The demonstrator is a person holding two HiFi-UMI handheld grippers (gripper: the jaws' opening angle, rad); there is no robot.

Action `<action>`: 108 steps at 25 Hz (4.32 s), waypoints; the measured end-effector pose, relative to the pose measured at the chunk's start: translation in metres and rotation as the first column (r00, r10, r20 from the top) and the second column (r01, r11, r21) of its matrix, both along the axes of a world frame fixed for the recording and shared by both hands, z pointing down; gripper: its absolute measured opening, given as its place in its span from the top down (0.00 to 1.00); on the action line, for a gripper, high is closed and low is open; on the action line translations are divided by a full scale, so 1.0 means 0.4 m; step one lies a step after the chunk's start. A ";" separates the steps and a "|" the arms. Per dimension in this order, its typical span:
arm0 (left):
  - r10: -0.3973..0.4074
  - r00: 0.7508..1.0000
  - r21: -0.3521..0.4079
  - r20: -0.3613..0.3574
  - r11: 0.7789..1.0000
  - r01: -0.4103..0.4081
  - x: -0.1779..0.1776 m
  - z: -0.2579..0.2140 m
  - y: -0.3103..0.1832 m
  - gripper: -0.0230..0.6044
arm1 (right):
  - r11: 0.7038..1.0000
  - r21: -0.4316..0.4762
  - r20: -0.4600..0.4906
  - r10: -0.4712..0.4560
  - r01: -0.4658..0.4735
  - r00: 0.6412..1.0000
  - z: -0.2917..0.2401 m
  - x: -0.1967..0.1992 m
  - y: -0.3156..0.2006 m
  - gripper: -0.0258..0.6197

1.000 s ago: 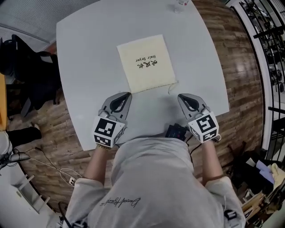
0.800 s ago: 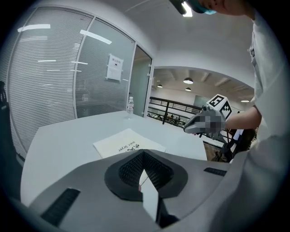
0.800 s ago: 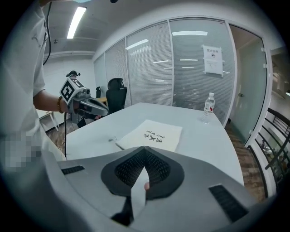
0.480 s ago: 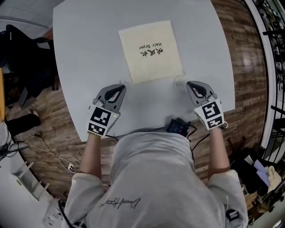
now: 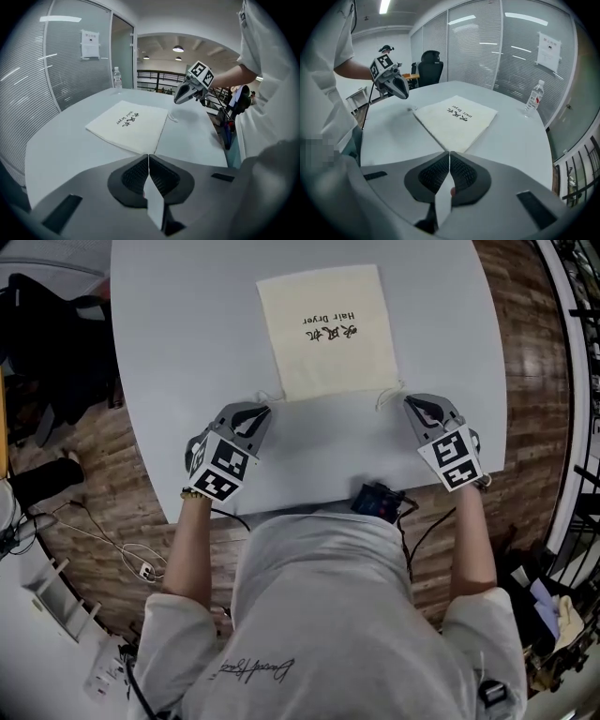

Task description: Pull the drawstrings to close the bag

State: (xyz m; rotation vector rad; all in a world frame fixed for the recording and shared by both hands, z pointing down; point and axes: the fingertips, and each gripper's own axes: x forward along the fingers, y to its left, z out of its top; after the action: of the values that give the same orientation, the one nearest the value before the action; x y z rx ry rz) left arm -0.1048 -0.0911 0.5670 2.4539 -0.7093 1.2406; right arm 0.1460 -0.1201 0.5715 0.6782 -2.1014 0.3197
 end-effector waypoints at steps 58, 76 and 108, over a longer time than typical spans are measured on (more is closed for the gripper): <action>0.054 0.986 -0.134 0.160 0.990 -0.033 0.059 0.177 -0.017 0.93 | 0.903 -0.246 -0.207 -0.405 0.354 0.891 0.172 0.005 -0.037 0.90; 0.012 0.988 -0.025 0.152 1.000 -0.008 0.016 0.085 -0.027 0.94 | 0.940 -0.144 -0.192 -0.334 0.310 0.923 0.091 -0.012 -0.007 0.91; 0.036 0.977 0.114 0.209 0.992 -0.061 -0.005 -0.084 -0.010 0.94 | 0.956 -0.014 -0.209 -0.288 0.292 0.935 -0.074 0.024 0.046 0.91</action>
State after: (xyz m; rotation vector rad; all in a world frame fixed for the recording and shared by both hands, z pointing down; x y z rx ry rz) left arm -0.1068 -0.0953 0.5336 2.4745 -0.8034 1.5304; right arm 0.1556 -0.1015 0.5418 0.3830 -1.9683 0.0620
